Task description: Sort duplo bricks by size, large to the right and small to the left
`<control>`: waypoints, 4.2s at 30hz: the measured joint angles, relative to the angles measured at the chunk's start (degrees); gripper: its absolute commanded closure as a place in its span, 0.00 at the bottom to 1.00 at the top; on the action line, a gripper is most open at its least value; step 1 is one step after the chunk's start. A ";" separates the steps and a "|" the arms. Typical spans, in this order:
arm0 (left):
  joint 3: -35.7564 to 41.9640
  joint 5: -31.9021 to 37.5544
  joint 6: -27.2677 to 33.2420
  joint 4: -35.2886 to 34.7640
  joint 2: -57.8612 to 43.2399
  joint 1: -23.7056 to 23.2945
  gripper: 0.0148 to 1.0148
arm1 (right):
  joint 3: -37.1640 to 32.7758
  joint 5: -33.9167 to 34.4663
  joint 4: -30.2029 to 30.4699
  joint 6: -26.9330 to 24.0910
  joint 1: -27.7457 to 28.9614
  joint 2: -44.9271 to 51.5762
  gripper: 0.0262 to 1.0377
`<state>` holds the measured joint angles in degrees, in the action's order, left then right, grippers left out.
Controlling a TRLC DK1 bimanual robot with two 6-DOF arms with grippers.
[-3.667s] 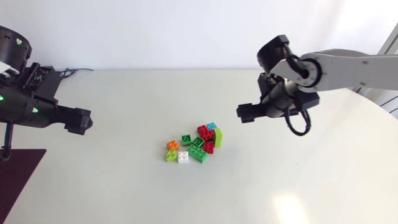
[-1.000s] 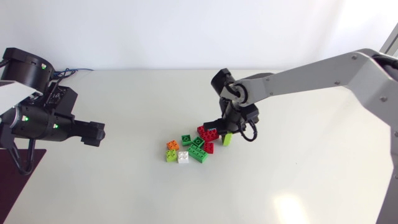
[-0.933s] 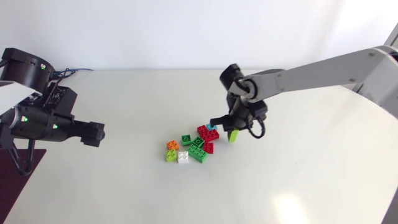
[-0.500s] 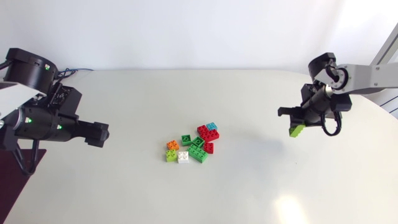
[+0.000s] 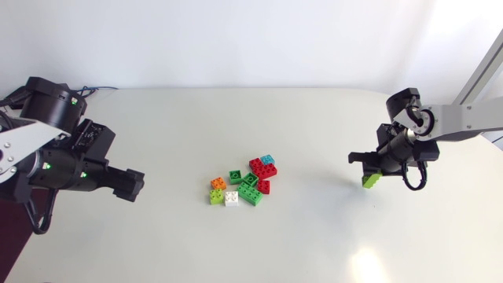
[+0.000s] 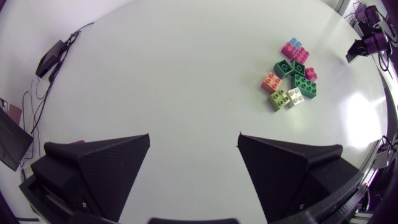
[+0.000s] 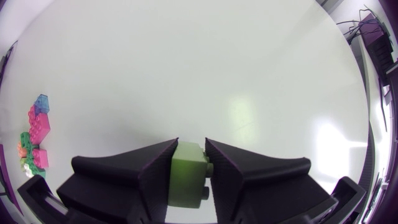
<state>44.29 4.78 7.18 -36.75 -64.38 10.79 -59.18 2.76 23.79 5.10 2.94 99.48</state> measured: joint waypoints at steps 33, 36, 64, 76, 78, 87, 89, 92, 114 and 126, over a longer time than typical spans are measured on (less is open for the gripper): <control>10.67 -14.58 35.87 1.95 -20.59 12.48 0.03 | -11.32 -0.76 14.69 0.20 3.45 -8.59 0.04; 14.62 -15.54 38.49 2.73 -25.62 12.44 0.03 | -11.28 -0.87 14.86 0.22 3.45 -9.51 0.04; 33.03 -18.32 39.30 8.72 -51.54 11.82 0.03 | -7.96 -2.40 15.04 1.33 3.52 -11.06 0.04; 32.89 -18.32 39.30 8.50 -51.89 13.40 0.03 | -7.34 -2.80 14.91 1.33 3.89 -11.32 0.04; 32.89 -18.14 39.30 8.52 -52.13 13.38 0.03 | -6.86 -2.80 14.91 1.33 3.89 -11.61 0.04; 32.89 -16.87 39.06 8.68 -55.01 11.17 0.03 | -6.05 -2.82 14.93 1.33 3.89 -12.02 0.04; 32.92 -16.83 39.06 8.70 -55.01 9.79 0.03 | -6.05 -2.82 14.93 1.33 3.87 -12.22 0.04; 32.92 -16.83 39.08 8.72 -55.01 6.84 0.03 | -6.05 -2.82 14.93 1.33 3.87 -12.35 0.04; 29.31 -17.03 40.44 8.28 -47.80 -7.76 0.03 | -2.08 -3.89 14.91 1.31 3.82 -15.04 0.04; 33.79 -5.73 10.32 17.44 -49.07 0.55 0.03 | -1.66 -3.89 14.88 1.27 4.24 -16.52 0.04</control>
<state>78.08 -0.95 17.50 -19.31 -113.45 11.33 -60.84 -1.13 38.68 6.37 7.18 82.96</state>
